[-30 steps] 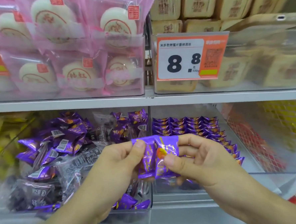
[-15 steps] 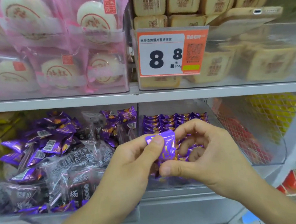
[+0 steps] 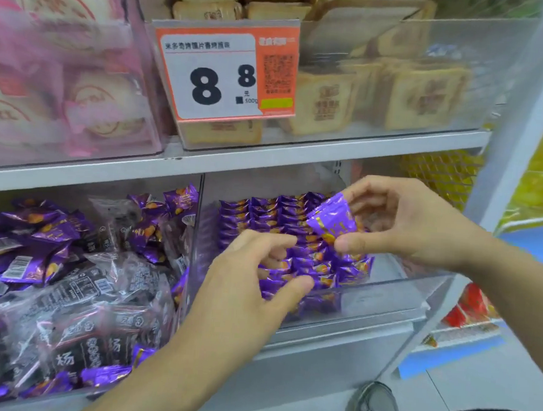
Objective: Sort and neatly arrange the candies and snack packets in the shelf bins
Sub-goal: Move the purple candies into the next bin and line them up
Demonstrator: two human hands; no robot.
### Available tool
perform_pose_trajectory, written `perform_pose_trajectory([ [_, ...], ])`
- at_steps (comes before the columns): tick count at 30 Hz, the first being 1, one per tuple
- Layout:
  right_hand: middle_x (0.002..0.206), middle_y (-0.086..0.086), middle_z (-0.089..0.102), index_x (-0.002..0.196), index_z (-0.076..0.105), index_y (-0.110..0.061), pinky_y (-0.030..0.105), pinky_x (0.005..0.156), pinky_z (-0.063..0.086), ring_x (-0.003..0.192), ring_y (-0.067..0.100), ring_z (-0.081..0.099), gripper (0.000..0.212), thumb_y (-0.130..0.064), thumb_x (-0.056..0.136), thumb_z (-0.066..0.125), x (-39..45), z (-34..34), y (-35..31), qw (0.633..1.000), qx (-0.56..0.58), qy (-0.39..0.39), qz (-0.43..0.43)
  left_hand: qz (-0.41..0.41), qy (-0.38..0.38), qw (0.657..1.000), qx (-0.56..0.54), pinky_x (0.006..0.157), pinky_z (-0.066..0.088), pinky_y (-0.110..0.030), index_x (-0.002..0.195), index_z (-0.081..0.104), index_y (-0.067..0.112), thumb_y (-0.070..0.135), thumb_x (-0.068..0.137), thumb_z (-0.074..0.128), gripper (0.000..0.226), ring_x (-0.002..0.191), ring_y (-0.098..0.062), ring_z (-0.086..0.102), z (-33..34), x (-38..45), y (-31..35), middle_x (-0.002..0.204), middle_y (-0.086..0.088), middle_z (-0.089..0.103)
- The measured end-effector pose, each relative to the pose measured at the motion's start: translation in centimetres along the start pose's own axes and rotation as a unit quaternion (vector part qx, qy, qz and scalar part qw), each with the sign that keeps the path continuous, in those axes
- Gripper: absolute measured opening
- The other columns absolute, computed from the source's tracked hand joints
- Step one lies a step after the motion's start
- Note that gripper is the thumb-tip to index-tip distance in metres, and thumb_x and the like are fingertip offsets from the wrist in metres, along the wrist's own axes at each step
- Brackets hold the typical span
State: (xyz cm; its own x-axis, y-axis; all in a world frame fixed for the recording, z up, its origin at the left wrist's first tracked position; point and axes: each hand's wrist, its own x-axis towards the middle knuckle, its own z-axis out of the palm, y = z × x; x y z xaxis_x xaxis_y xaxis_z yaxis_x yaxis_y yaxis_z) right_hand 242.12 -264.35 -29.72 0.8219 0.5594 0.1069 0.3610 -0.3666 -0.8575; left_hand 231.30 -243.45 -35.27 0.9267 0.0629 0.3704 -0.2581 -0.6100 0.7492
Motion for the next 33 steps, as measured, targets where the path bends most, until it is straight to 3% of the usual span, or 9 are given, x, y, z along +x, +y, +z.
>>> perform_pose_trajectory([
  [2,0.092,0.006,0.073,0.095,0.068,-0.023,0.040,0.083,0.054,0.086,0.026,0.067,0.049,-0.031,0.055,0.095,0.5,-2.3,2.0,0.985,-0.159,0.008,0.065,0.026,-0.046,0.994,0.094,0.080,0.048,-0.021,0.112,0.066,0.032,0.036,0.077,0.078,0.038,0.088,0.000,0.057,1.2,0.2,-1.1,0.092,0.017,0.059],
  [4,0.093,-0.001,0.070,0.090,0.065,-0.029,0.038,0.081,0.054,0.085,0.020,0.066,0.045,-0.028,0.056,0.096,0.9,-3.7,3.3,0.944,-0.297,-0.015,0.147,0.040,-0.076,0.987,0.138,0.081,0.048,-0.026,0.106,0.067,0.029,0.034,0.080,0.076,0.029,0.084,-0.001,0.054,2.6,0.4,-1.2,0.089,0.016,0.057],
  [6,0.096,-0.005,0.067,0.092,0.065,-0.029,0.034,0.081,0.053,0.088,0.016,0.065,0.046,-0.025,0.058,0.095,1.5,-3.7,3.8,0.919,-0.341,-0.071,0.184,0.045,-0.099,0.979,0.174,0.081,0.044,-0.027,0.100,0.066,0.028,0.034,0.085,0.071,0.017,0.088,-0.006,0.051,4.0,0.6,-0.8,0.088,0.016,0.050],
  [10,0.099,-0.004,0.067,0.100,0.067,-0.025,0.025,0.074,0.049,0.085,0.015,0.062,0.047,-0.026,0.061,0.094,2.6,-2.5,4.5,0.908,-0.325,-0.149,0.218,0.026,-0.094,0.980,0.175,0.072,0.041,-0.027,0.086,0.063,0.030,0.031,0.085,0.070,0.007,0.079,-0.007,0.045,5.0,1.1,-0.9,0.077,0.015,0.044],
  [17,0.082,-0.001,0.065,0.090,0.070,-0.023,0.016,0.059,0.046,0.075,0.014,0.059,0.027,-0.006,0.073,0.084,3.5,-2.0,7.0,0.905,-0.290,-0.194,0.245,-0.006,-0.103,0.987,0.123,0.073,0.049,-0.030,0.077,0.069,0.029,0.027,0.080,0.075,0.007,0.073,-0.005,0.057,4.4,1.6,-1.3,0.076,0.011,0.062],
  [22,0.085,0.002,0.067,0.093,0.075,-0.016,0.026,0.073,0.050,0.077,0.015,0.059,0.026,-0.009,0.071,0.086,3.7,-1.6,8.0,0.907,-0.286,-0.177,0.252,-0.012,-0.102,0.986,0.132,0.076,0.051,-0.031,0.079,0.069,0.028,0.027,0.080,0.075,0.006,0.073,-0.004,0.057,4.5,1.5,-1.6,0.077,0.012,0.061],
  [26,0.080,0.003,0.070,0.092,0.074,-0.010,0.018,0.060,0.049,0.071,0.013,0.061,0.025,-0.009,0.071,0.087,3.1,-1.9,8.0,0.924,-0.229,-0.164,0.258,-0.010,-0.102,0.986,0.135,0.078,0.052,-0.035,0.081,0.069,0.030,0.028,0.080,0.074,0.006,0.075,-0.006,0.056,4.5,1.5,-1.6,0.079,0.014,0.060],
  [29,0.072,0.000,0.069,0.090,0.075,-0.011,0.024,0.059,0.051,0.067,0.013,0.061,0.030,-0.026,0.068,0.090,3.1,-1.9,7.8,0.924,-0.221,-0.145,0.276,-0.011,-0.104,0.985,0.134,0.078,0.053,-0.035,0.081,0.068,0.031,0.028,0.081,0.073,0.006,0.076,-0.005,0.057,4.5,1.5,-1.6,0.080,0.013,0.061],
  [33,0.085,0.004,0.073,0.089,0.077,-0.013,0.036,0.079,0.056,0.074,0.015,0.060,0.015,-0.023,0.079,0.080,3.2,-1.3,7.7,0.886,-0.340,-0.140,0.282,-0.010,-0.102,0.986,0.132,0.079,0.053,-0.033,0.083,0.069,0.030,0.027,0.081,0.073,0.006,0.076,-0.004,0.058,4.6,1.6,-1.6,0.081,0.013,0.062],
])
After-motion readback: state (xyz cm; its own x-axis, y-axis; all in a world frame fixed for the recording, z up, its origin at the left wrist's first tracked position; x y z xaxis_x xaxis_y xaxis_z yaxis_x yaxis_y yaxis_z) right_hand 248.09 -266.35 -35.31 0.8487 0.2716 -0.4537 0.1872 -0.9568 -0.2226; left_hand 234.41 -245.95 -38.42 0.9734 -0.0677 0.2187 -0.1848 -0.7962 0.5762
